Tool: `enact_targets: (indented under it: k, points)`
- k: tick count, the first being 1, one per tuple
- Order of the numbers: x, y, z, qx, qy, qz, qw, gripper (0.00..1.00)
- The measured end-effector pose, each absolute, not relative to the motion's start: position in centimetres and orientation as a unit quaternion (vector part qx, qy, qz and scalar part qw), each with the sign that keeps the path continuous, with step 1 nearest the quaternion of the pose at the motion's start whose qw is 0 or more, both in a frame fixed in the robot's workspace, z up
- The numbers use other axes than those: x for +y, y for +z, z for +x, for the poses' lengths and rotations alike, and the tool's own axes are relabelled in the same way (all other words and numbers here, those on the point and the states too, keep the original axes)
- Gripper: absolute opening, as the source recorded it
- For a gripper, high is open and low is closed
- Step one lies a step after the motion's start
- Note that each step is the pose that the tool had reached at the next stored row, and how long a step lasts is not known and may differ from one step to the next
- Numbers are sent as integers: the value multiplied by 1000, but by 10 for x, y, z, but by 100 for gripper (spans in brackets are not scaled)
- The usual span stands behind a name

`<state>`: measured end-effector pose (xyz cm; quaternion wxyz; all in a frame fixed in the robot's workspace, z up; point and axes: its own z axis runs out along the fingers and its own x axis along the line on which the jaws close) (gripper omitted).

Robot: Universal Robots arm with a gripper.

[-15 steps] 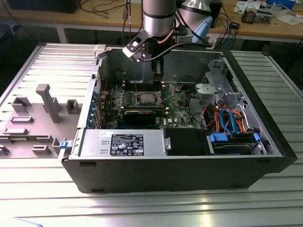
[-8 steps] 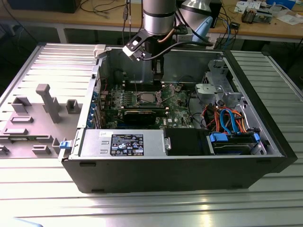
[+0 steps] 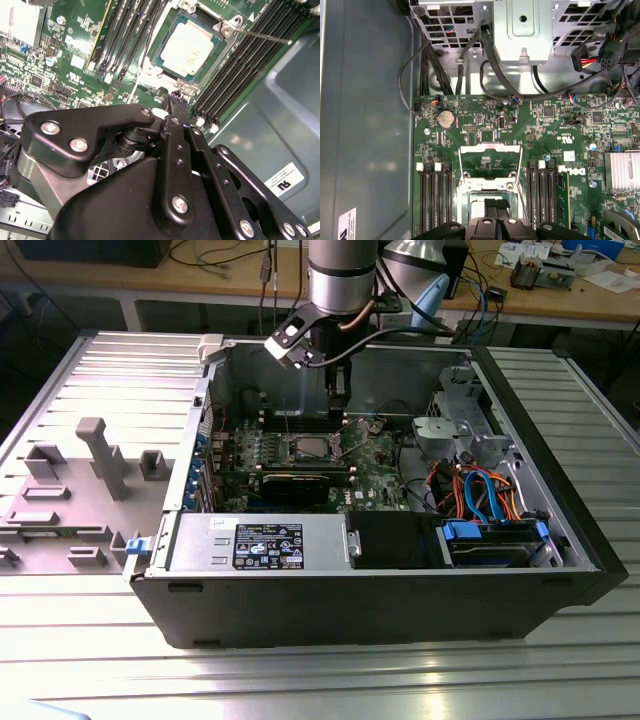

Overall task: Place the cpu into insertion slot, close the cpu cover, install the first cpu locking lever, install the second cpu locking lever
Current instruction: 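Close the cpu cover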

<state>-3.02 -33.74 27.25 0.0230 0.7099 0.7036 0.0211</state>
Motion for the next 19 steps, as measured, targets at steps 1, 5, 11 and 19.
enact_targets:
  k: [1, 5, 11, 19]
  points:
    - [-337, 272, -29, 704, 21, 710, 23, 11]
    - [-337, 272, -24, 704, 21, 710, 23, 11]
    - [-337, 272, -16, 704, 21, 710, 23, 11]
    - [-337, 272, -7, 704, 21, 710, 22, 11]
